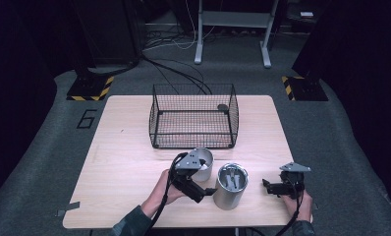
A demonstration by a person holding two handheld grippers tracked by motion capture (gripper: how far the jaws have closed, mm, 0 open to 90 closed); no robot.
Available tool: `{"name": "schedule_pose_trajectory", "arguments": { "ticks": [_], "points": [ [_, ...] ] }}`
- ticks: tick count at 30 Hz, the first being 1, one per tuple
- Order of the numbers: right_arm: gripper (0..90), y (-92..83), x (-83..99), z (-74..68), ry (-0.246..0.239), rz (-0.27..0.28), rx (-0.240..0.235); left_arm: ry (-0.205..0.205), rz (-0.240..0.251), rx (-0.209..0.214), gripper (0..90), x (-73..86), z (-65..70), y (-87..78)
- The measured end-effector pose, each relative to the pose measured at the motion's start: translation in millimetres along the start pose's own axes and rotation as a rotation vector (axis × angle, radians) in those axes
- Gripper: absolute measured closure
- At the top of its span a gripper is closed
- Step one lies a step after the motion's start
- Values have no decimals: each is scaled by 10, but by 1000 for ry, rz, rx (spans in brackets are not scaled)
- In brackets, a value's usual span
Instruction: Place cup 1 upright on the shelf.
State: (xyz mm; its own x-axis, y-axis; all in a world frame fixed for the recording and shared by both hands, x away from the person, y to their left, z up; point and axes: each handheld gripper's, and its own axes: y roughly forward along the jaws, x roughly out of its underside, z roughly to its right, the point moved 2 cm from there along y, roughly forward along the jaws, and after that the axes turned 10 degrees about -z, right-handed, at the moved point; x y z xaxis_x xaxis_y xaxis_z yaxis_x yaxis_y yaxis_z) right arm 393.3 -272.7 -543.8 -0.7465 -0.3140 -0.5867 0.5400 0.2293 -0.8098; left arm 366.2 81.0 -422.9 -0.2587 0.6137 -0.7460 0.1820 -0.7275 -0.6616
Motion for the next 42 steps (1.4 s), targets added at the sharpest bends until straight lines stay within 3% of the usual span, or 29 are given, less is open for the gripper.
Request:
{"name": "schedule_pose_trajectory", "arguments": {
  "ticks": [21, 34, 42],
  "points": [
    [0, -1, 0, -1, 0, 0, 0, 43, 6, 78, 0, -154, 99, 350],
    [0, 0, 0, -1, 1, 0, 0, 58, 51, 69, 0, -225, 158, 527],
    [0, -1, 0, 0, 0, 0, 0, 52, 49, 21, 18, -237, 197, 602]
  ]
}}
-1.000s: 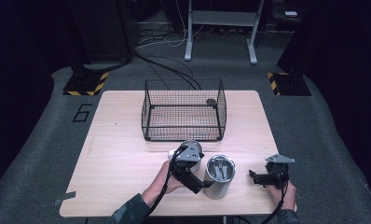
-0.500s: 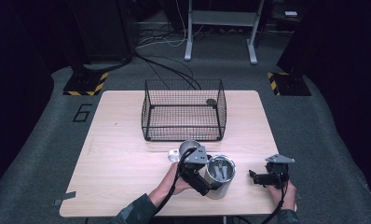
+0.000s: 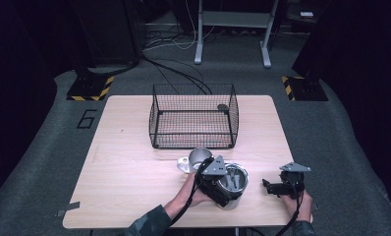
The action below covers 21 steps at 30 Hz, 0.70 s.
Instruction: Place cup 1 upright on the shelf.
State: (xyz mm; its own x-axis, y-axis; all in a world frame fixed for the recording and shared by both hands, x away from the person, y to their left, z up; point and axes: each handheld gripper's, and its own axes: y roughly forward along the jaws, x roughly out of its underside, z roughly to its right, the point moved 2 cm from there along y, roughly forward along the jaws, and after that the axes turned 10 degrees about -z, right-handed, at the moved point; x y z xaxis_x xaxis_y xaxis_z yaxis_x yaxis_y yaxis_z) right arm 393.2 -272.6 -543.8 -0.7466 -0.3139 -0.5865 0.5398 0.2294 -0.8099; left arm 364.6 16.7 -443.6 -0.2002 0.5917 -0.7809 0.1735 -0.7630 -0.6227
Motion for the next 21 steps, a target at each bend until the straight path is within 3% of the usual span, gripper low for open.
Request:
{"name": "schedule_pose_trajectory", "arguments": {
  "ticks": [8, 17, 21],
  "points": [
    [0, 0, 0, 0, 0, 0, 0, 39, 10, -15, 35, 6, 15, -19],
    [0, 0, 0, 0, 0, 0, 0, 38, 22, 5, 37, 29, 21, -63],
    [0, 1, -1, 1, 0, 0, 1, 37, 34, -6, 36, 33, 31, -115]
  ]
}}
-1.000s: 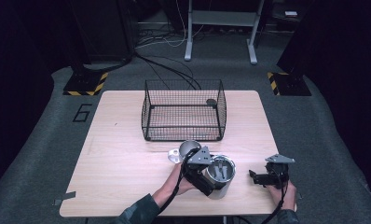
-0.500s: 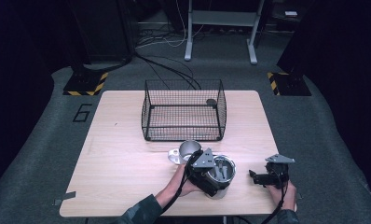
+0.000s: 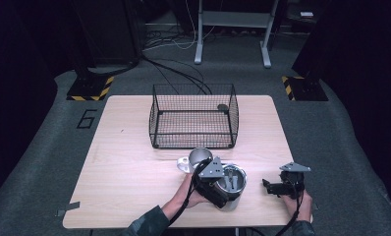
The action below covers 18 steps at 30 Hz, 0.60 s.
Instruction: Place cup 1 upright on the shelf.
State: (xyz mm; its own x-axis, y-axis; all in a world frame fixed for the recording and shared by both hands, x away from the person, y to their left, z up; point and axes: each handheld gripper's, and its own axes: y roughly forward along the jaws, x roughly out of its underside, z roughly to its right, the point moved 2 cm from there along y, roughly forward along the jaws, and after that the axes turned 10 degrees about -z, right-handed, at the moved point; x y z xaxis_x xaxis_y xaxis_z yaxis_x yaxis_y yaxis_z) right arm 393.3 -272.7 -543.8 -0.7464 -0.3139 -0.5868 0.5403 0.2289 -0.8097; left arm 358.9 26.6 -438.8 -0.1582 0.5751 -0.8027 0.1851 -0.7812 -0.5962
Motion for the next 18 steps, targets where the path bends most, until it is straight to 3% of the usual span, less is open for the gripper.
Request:
{"name": "schedule_pose_trajectory", "arguments": {
  "ticks": [6, 12, 13, 18],
  "points": [
    [0, -1, 0, 0, 0, 0, -1, 9, -1, -1, 36, 16, 16, -108],
    [0, -1, 0, 0, -1, 0, 0, 9, -1, -1, 36, 16, 16, -108],
    [0, -1, 0, 0, -1, 0, 0, 12, -7, -18, 36, 64, 20, -186],
    [0, 0, 0, 0, 0, 0, -1, 10, -5, -23, 37, 86, 22, -249]
  ]
}}
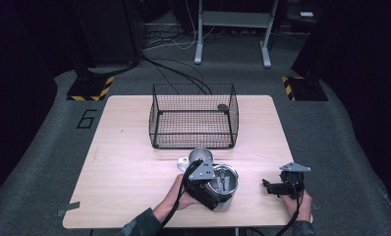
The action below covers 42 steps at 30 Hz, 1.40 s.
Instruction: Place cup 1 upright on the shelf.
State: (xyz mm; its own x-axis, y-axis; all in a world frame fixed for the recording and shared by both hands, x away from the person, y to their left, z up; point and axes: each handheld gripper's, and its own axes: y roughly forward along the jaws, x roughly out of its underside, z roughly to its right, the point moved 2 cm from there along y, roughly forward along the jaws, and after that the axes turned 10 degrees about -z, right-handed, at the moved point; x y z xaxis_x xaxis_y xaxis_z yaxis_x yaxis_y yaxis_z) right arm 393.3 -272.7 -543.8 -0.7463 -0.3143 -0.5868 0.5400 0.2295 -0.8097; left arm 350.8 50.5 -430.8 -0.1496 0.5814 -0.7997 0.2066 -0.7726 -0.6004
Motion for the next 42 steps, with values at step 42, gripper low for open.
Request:
{"name": "schedule_pose_trajectory", "arguments": {
  "ticks": [42],
  "points": [
    [0, 1, -1, 0, 1, 0, 0, 27, 35, 30, 37, -497, -240, -212]
  ]
}}
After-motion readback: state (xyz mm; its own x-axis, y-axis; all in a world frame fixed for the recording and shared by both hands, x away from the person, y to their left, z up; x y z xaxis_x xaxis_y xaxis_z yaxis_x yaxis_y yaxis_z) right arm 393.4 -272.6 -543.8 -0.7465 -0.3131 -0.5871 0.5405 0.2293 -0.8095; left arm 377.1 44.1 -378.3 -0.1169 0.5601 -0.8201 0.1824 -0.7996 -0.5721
